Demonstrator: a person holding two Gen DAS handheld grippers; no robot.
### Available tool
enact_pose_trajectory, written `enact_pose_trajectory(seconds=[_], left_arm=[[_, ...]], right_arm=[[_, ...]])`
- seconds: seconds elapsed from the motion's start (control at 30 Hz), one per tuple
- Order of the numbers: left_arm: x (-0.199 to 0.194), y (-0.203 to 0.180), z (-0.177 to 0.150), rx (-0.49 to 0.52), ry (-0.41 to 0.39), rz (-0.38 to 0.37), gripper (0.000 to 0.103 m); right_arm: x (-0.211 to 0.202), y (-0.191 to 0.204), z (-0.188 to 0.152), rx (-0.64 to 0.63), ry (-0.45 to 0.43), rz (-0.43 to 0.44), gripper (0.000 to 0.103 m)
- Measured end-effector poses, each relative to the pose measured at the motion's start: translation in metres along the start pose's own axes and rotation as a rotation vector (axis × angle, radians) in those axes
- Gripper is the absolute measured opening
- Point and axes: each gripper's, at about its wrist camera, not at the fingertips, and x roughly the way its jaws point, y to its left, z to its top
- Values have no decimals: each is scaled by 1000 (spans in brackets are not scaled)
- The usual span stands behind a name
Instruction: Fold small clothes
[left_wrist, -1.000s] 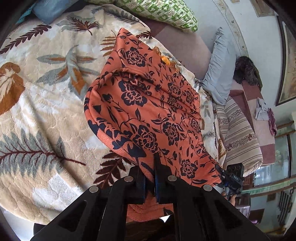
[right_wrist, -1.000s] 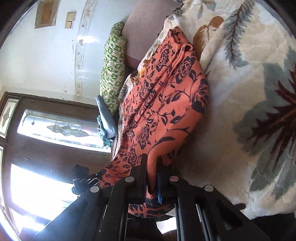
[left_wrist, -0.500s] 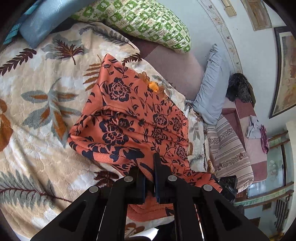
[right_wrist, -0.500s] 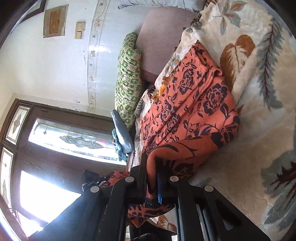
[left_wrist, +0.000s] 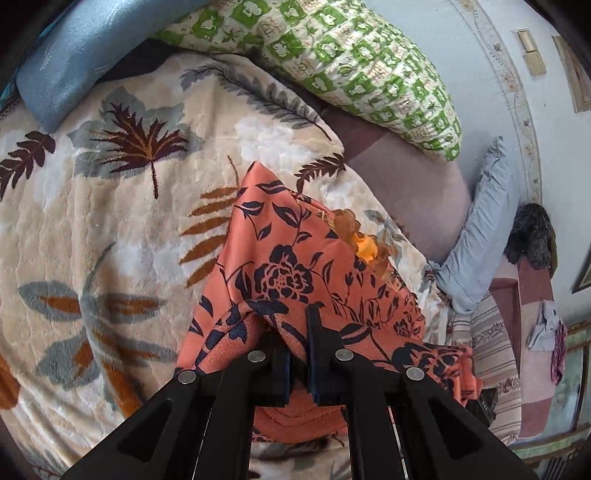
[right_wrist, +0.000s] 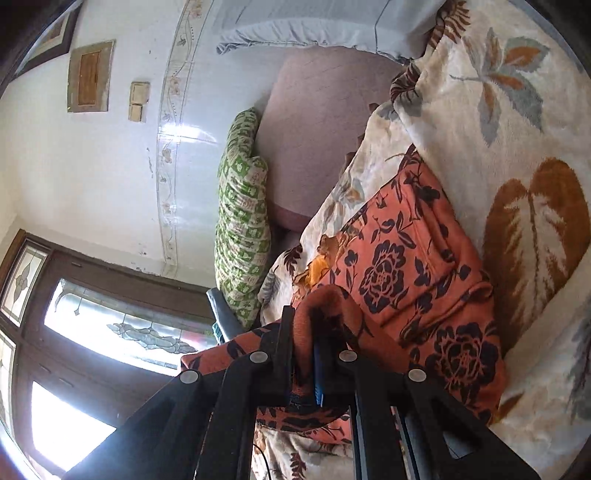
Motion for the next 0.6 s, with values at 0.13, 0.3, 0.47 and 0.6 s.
enact_pose_trajectory(seconds=[0.13, 0.3, 0.47, 0.6], left_arm=[[36, 7, 24, -47, 29, 16, 6], [74, 10, 51, -81, 51, 47, 6], [112, 23, 68, -168, 130, 115, 6], [120, 34, 80, -301, 191, 49, 7]], right_arm=[[26, -25, 21, 48, 3, -60, 7], [53, -48, 44, 121, -12, -51, 11], [75, -75, 59, 240, -1, -111, 12], [71, -85, 62, 311, -10, -93, 15]])
